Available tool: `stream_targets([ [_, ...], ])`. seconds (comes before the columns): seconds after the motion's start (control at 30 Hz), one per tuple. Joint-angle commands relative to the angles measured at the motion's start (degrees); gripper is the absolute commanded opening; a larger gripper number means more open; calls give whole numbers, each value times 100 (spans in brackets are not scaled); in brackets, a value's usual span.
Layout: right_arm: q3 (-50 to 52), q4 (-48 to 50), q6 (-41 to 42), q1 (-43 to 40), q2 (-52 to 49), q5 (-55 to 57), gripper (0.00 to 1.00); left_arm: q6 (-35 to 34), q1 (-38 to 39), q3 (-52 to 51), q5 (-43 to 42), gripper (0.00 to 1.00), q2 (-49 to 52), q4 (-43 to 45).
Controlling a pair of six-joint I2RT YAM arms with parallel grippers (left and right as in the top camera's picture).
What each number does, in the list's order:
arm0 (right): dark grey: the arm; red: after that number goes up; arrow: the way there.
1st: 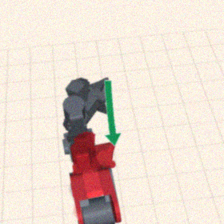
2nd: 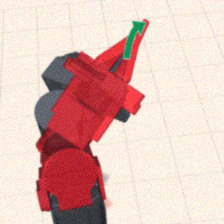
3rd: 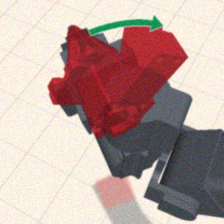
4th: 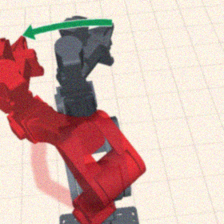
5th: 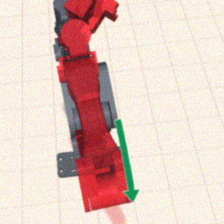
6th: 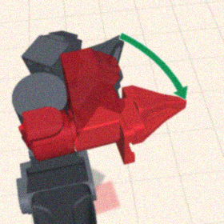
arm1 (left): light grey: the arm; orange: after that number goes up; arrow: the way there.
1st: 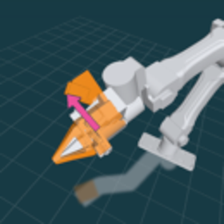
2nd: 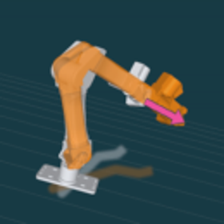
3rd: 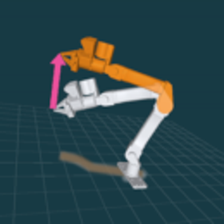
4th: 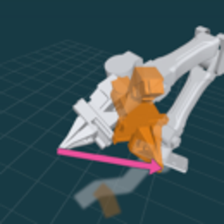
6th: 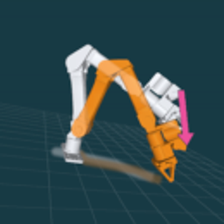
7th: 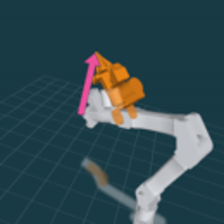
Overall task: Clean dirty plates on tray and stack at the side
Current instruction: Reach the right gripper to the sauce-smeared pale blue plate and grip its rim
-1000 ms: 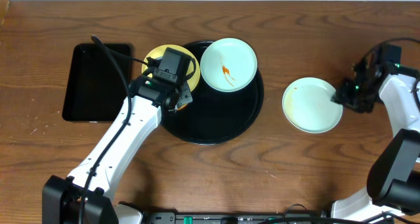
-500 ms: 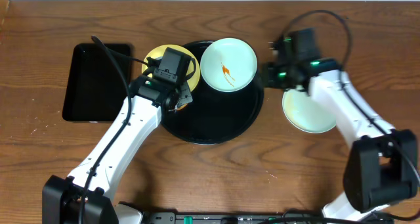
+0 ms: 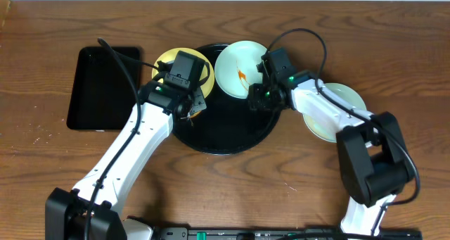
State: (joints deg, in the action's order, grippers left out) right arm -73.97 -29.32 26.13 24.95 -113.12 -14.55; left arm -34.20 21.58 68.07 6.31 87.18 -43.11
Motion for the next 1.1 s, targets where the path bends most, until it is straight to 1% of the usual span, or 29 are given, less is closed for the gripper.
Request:
stream_targets([
  [0.0, -48, -22, 173, 33, -240, -24, 50, 98, 9, 39, 11, 7, -4, 13],
  [0.17, -35, -133, 170, 33, -249, -50, 49, 98, 9, 39, 11, 7, -4, 15],
  [0.43, -26, -568, 153, 33, -251, 72, 50, 98, 9, 39, 11, 8, -4, 15],
  [0.93, -26, -1043, 140, 33, -251, 42, 52, 98, 9, 39, 9, 8, -4, 13],
  [1.07, -26, -1132, -4, 33, -251, -103, 52, 98, 9, 39, 11, 8, -4, 11],
])
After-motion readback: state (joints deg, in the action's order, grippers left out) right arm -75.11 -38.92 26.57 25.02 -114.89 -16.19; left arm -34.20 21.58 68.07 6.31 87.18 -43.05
